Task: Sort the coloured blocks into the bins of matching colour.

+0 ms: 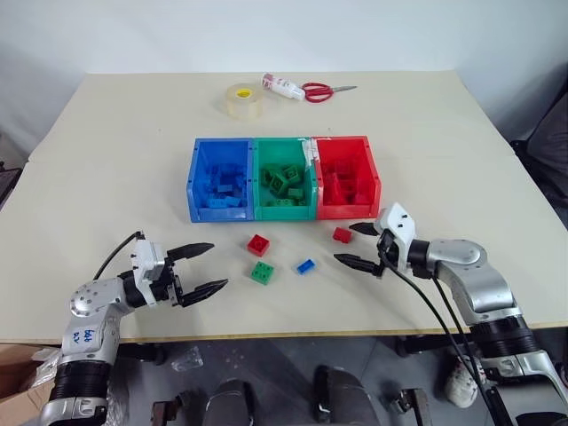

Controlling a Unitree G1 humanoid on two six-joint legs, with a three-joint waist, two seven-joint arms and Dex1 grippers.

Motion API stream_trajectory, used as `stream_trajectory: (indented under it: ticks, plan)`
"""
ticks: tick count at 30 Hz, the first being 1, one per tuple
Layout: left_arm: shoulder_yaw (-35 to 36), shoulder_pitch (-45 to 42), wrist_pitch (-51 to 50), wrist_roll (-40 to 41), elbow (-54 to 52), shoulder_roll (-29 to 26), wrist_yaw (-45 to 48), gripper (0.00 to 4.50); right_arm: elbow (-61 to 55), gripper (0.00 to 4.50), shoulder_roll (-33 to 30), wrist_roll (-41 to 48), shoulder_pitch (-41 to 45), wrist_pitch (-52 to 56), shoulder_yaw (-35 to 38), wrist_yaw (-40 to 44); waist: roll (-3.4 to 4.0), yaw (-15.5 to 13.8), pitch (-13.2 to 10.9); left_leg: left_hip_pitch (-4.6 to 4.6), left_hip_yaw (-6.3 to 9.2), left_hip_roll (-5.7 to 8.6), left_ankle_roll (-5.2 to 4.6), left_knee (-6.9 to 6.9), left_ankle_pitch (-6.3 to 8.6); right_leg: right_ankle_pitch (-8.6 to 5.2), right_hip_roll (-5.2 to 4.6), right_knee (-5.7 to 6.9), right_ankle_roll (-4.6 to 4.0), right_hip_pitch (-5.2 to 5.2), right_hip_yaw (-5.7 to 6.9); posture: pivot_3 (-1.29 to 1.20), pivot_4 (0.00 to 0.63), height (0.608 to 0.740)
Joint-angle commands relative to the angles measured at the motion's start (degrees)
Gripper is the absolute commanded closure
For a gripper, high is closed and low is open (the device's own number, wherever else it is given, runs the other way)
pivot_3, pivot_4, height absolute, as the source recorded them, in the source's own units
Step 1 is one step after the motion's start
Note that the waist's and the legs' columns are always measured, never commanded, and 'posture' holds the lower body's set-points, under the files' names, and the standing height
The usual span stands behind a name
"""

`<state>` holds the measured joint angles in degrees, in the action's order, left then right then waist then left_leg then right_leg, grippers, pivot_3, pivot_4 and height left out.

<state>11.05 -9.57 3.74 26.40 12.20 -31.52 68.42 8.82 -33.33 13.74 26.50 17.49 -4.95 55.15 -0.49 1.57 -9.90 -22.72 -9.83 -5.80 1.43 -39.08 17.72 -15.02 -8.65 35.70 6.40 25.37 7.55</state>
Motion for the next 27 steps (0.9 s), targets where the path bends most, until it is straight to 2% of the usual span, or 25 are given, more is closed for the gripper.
stream_trajectory:
  ticks: [1, 3, 6, 14, 15, 22, 27]
  plan:
    - [1.7, 2.4, -0.3, 1.7, -4.0, -0.6, -0.8, 0.00, 3.0, 0.06, 1.2, -1.5, 2.3, -2.6, -0.6, -0.2, 0.00, 0.1, 0.0, 0.00, 0.00, 0.00, 0.00, 0.00, 0.00, 0.00, 0.00, 0.00, 0.00, 0.00, 0.00, 0.00, 0.150, 0.740]
    - [1.6, 3.0, -0.5, 1.8, -4.7, -0.6, -1.2, 0.00, 5.3, 0.06, 1.9, -2.7, 3.4, -2.8, -1.1, -1.0, 0.00, 0.1, 0.0, 0.01, 0.00, -0.01, 0.01, 0.00, 0.00, 0.00, 0.01, 0.02, 0.00, 0.00, 0.00, 0.00, 0.150, 0.740]
    - [1.6, 3.1, -0.8, 2.0, -5.3, -0.4, -1.7, 0.00, 6.6, 0.69, 3.1, -2.7, 4.3, -2.7, -1.1, -1.1, 0.00, 0.1, 0.0, 0.03, -0.01, -0.02, 0.01, -0.01, 0.00, 0.00, 0.02, 0.04, 0.00, 0.00, -0.02, 0.00, 0.150, 0.740]
    - [1.3, 2.3, -0.7, 2.1, -4.4, -0.4, -1.4, 0.00, 0.3, 3.45, 3.0, -1.5, 2.7, 0.3, -0.3, -1.2, 0.00, 0.1, 0.0, 0.02, -0.01, -0.03, 0.02, 0.00, 0.01, 0.00, 0.02, 0.04, 0.00, 0.01, -0.01, 0.00, 0.150, 0.740]
    - [1.2, 2.1, -0.7, 2.1, -4.2, -0.3, -1.3, 0.00, -1.2, 3.60, 2.7, -1.2, 2.2, 1.0, -0.1, -1.1, 0.00, 0.0, 0.0, 0.02, -0.01, -0.03, 0.02, 0.00, 0.01, 0.00, 0.02, 0.04, 0.00, 0.01, -0.01, 0.00, 0.150, 0.740]
    - [0.1, -0.1, -0.4, 1.6, -2.4, 0.6, -0.7, 0.00, -10.3, 3.59, 0.6, 4.0, 3.9, 5.7, 4.7, -1.0, 0.00, 0.0, 0.0, 0.01, -0.01, -0.02, 0.02, 0.00, 0.01, 0.00, 0.02, 0.03, 0.00, 0.01, -0.02, 0.00, 0.150, 0.740]
    - [-0.7, -2.4, 0.1, 1.1, -0.2, 1.0, 0.0, 0.00, -2.9, 3.59, 1.0, 2.1, 13.1, 2.2, 6.6, -4.3, 0.00, 0.2, 0.0, 0.02, -0.01, -0.04, 0.02, 0.00, 0.01, -0.01, 0.04, 0.04, -0.01, 0.01, -0.01, 0.00, 0.150, 0.740]
